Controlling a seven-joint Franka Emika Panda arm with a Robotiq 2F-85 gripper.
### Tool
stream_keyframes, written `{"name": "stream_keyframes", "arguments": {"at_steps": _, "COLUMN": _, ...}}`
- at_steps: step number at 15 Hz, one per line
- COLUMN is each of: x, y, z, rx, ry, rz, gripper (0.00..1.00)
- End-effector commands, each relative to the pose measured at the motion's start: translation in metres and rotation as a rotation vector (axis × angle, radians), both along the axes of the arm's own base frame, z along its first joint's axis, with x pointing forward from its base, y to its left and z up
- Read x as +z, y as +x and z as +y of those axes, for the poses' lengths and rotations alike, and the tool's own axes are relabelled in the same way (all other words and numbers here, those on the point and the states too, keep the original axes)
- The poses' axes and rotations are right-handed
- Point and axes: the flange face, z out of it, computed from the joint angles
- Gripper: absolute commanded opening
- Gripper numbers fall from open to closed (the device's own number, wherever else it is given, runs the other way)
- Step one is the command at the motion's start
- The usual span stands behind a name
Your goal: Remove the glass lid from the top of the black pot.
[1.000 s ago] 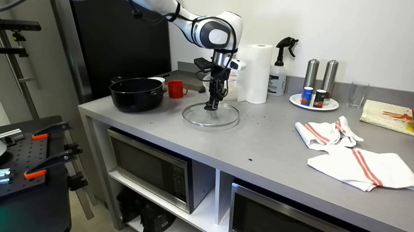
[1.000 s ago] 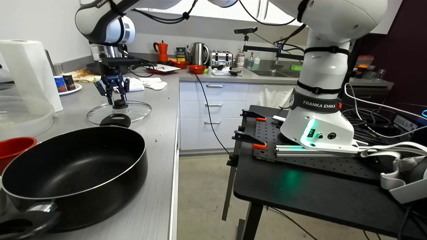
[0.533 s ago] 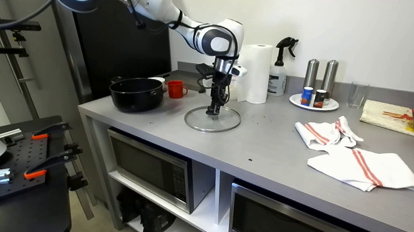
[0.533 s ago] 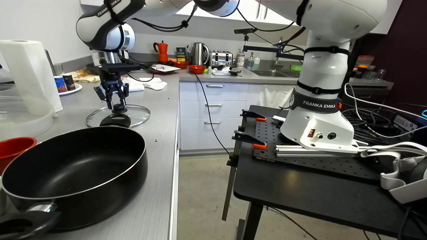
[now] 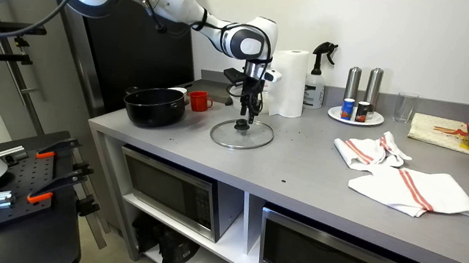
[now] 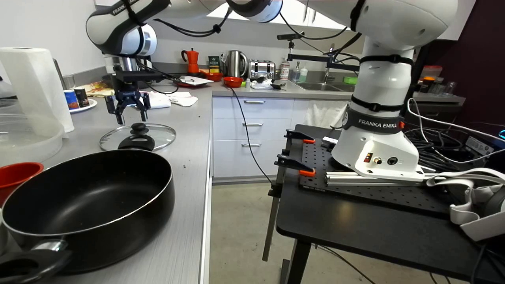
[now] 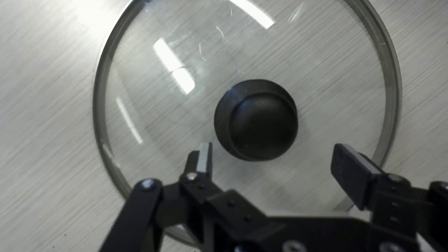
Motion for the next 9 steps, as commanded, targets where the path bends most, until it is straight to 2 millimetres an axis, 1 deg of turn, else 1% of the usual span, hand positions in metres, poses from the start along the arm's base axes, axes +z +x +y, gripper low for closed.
{"name": "stream_keyframes", "arguments": {"at_steps": 1, "x": 0.011, "y": 0.007, "z": 0.001, "rx": -0.001, "ry": 0.031, "rz": -0.016, "gripper": 1.00}}
{"name": "stream_keyframes", "arguments": {"at_steps": 6, "x": 0.029, "y": 0.010, "z": 0.008, "rx": -0.005, "ry": 0.024, "rz": -0.043, "gripper": 1.00}}
{"name": "stream_keyframes", "arguments": {"at_steps": 7, "x": 0.018, "y": 0.008, "z": 0.004, "rx": 0.003, "ry": 0.009, "rz": -0.035, "gripper": 1.00}}
{"name": "stream_keyframes", "arguments": {"at_steps": 9, "x": 0.022, "y": 0.009, "z": 0.006, "rx": 0.003, "ry": 0.010, "rz": -0.041, "gripper": 1.00}}
